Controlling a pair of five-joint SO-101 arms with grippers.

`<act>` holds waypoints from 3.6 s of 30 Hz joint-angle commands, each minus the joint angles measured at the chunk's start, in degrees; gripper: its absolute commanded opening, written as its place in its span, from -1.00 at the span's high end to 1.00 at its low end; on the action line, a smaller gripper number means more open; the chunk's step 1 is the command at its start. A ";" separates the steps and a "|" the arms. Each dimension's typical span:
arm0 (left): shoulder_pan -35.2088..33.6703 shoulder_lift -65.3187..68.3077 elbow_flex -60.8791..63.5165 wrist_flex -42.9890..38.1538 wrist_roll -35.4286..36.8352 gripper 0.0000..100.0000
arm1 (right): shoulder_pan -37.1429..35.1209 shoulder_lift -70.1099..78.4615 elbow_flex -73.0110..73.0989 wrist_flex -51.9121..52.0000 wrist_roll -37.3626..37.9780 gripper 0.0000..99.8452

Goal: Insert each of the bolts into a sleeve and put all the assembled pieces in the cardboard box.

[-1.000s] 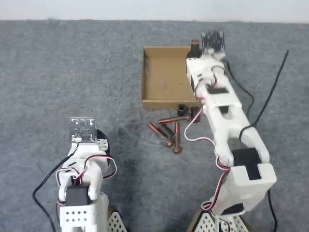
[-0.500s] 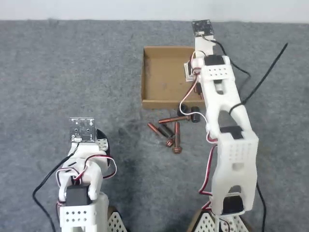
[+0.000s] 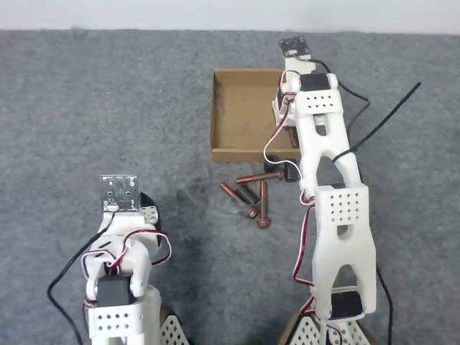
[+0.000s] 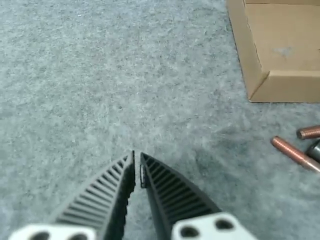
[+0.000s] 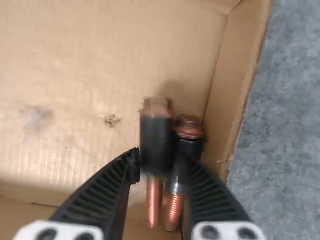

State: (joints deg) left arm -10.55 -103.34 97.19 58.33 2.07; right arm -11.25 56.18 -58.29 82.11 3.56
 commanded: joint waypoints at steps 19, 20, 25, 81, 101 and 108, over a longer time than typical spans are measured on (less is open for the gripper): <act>-0.09 -0.88 -0.66 -1.85 -3.78 0.98 | 3.30 -1.36 -31.56 20.88 0.97 0.99; -0.09 -0.88 -0.66 -1.85 -3.78 0.98 | 4.09 -1.36 -31.38 20.88 0.97 0.99; -0.09 -0.88 -0.66 -1.85 -3.78 0.98 | 7.60 -1.27 -31.21 21.14 -0.35 0.99; 0.09 -0.88 -0.66 -1.85 -3.87 0.98 | -2.07 -49.01 70.24 -9.10 -4.48 0.99; 0.00 -0.88 -0.66 -2.73 -3.87 0.98 | -2.33 -31.08 55.03 -12.26 -4.92 0.82; 0.00 -0.88 -0.66 -3.08 -3.87 0.98 | -2.24 -26.59 50.02 -10.95 -5.19 0.82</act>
State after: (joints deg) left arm -10.37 -103.34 97.19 57.19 -1.36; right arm -13.71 29.98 -3.87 71.74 -0.92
